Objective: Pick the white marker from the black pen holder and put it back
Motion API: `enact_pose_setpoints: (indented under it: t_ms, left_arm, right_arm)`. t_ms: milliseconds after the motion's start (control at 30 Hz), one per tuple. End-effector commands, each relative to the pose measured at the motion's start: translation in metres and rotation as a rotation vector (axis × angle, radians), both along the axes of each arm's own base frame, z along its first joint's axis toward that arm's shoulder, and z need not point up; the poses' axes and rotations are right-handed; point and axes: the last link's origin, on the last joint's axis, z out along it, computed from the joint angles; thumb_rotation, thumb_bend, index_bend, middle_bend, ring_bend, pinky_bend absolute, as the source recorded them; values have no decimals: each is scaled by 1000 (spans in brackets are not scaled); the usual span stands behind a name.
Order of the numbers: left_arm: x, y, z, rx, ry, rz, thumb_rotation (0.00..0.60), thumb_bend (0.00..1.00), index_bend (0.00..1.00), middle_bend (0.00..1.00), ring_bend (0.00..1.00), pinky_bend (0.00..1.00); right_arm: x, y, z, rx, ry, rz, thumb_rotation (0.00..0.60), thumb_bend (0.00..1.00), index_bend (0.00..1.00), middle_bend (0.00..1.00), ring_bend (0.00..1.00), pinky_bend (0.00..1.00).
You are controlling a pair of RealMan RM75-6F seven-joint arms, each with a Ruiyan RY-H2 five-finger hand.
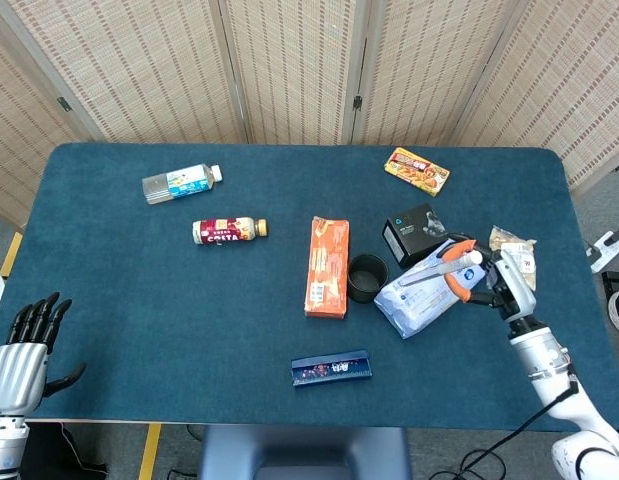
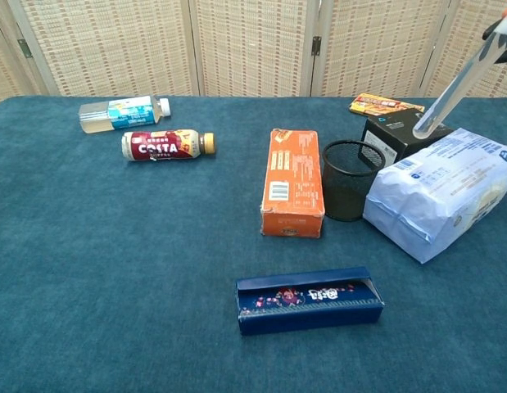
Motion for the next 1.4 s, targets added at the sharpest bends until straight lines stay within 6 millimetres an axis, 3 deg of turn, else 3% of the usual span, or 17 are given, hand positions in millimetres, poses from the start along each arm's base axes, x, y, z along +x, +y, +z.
enact_pose_setpoints:
  t_ms: [33, 167, 300, 700, 833, 1400]
  left_arm:
    - [0, 0, 0, 0, 1, 1, 600, 238, 101, 60, 64, 100]
    - [-1, 0, 0, 0, 1, 5, 600, 237, 101, 60, 64, 100]
    - [-1, 0, 0, -1, 1, 5, 600, 238, 101, 60, 64, 100]
    - [-2, 1, -1, -2, 1, 5, 600, 238, 101, 60, 64, 100]
    - [-1, 1, -2, -4, -1, 4, 600, 238, 101, 61, 64, 100]
    - [-3, 0, -4, -8, -7, 11, 600, 238, 101, 60, 64, 100]
  right_arm:
    - [-9, -6, 2, -178, 394, 59, 600, 398, 595, 396, 140, 162]
    - [-10, -8, 0, -321, 595, 96, 600, 398, 595, 395, 140, 162]
    - [-10, -8, -3, -356, 624, 100, 600, 398, 595, 395, 140, 162]
    - [8, -1, -2, -63, 94, 8, 600, 398, 595, 394, 140, 162]
    - [15, -2, 0, -21, 47, 18, 600, 398, 595, 394, 140, 162]
    - [49, -46, -62, 41, 193, 66, 600, 399, 595, 384, 140, 162]
